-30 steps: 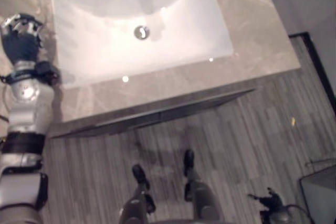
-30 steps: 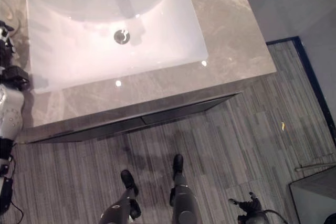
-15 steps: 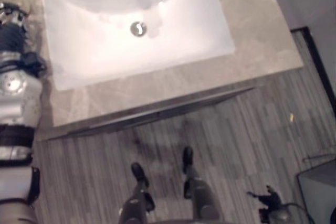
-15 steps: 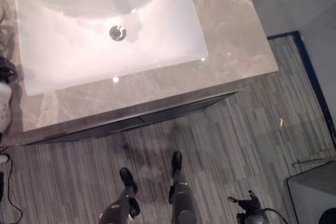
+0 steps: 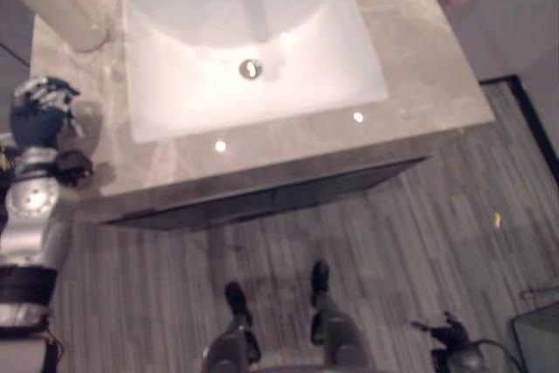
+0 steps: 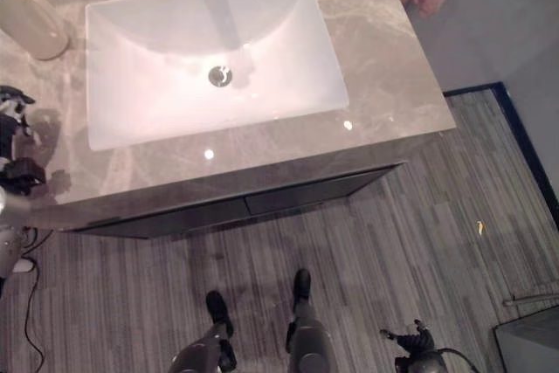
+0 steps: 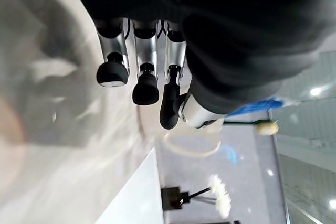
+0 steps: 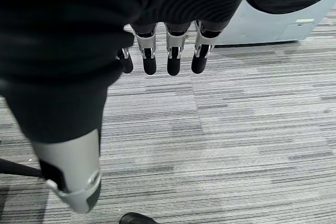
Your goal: Put brush and paste in cup on sink, flatten towel.
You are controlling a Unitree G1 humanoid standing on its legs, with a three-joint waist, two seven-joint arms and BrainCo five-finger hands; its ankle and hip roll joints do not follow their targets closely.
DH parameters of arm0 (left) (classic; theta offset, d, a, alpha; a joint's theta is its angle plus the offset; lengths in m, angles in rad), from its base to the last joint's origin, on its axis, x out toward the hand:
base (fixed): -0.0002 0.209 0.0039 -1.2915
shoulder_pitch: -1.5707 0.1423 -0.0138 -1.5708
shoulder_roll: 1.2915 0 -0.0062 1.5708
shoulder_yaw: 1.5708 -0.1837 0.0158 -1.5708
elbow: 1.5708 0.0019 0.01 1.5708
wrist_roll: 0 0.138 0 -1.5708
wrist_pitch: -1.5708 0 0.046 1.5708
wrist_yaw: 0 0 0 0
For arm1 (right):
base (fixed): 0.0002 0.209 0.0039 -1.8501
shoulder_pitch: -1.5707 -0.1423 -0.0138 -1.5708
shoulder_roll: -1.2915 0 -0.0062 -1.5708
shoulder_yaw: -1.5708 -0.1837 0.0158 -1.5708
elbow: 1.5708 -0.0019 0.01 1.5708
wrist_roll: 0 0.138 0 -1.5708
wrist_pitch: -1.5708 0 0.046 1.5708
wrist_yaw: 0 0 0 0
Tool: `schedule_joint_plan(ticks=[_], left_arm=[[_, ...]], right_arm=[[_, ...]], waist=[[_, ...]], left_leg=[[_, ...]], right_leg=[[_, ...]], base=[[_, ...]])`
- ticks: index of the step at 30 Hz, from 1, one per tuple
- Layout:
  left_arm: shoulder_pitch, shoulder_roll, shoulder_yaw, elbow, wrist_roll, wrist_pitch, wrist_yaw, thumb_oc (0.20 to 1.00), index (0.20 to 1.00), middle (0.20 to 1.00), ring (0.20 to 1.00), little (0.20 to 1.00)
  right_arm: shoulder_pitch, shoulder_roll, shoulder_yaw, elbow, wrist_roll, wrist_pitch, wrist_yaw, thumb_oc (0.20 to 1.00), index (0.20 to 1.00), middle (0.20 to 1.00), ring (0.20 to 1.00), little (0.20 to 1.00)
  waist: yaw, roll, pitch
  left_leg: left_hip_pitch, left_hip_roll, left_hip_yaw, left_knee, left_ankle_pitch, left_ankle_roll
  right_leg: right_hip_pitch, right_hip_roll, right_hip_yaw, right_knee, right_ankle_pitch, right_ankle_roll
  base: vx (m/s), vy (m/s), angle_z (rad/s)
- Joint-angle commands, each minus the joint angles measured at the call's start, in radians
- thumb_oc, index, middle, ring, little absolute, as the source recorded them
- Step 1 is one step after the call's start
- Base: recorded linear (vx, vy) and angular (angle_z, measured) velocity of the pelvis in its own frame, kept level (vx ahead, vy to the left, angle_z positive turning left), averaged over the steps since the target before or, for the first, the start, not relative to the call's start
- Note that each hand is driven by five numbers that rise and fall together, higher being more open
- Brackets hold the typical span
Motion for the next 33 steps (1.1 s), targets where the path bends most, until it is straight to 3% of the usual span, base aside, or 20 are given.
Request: schedule_joint_plan(ticks=[1,21,33], left_arm=[[-0.126,0.058,0.039,0.067,-0.003,-0.052,0.019,0.2,0.2,0.2,0.2,0.2],[-0.396,0.126,-0.095,0.36,-0.021,-0.037,0.032,0.2,0.2,0.2,0.2,0.2],[-0.51,0.161,-0.168,0.43,-0.02,-0.033,0.037,0.2,0.2,0.2,0.2,0.2]], right_arm=[[0.013,-0.037,-0.016,0.015,-0.013,0.002,-0.01,1.0,1.0,1.0,1.0,1.0],[0.01,-0.043,-0.006,0.034,0.027,-0.004,-0.007,1.0,1.0,1.0,1.0,1.0],[0.0,-0.047,0.01,0.034,0.04,-0.01,0.0,1.0,1.0,1.0,1.0,1.0]], waist=[[-0.008,0.005,-0.015],[-0.046,-0.019,0.0],[-0.053,-0.024,-0.001]], left_leg=[[0.02,0.008,-0.073,0.013,-0.066,0.002],[-0.063,0.012,-0.072,0.013,-0.047,-0.004],[-0.106,0.008,-0.091,0.013,-0.04,-0.006]], right_leg=[[0.029,-0.013,-0.028,0.004,-0.035,0.076],[-0.057,-0.007,-0.004,0.004,-0.01,0.085],[-0.089,-0.008,-0.01,0.004,-0.004,0.087]], base=[[-0.03,0.005,-0.01],[0.0,0.0,-0.02],[0.02,0.006,0.01]])
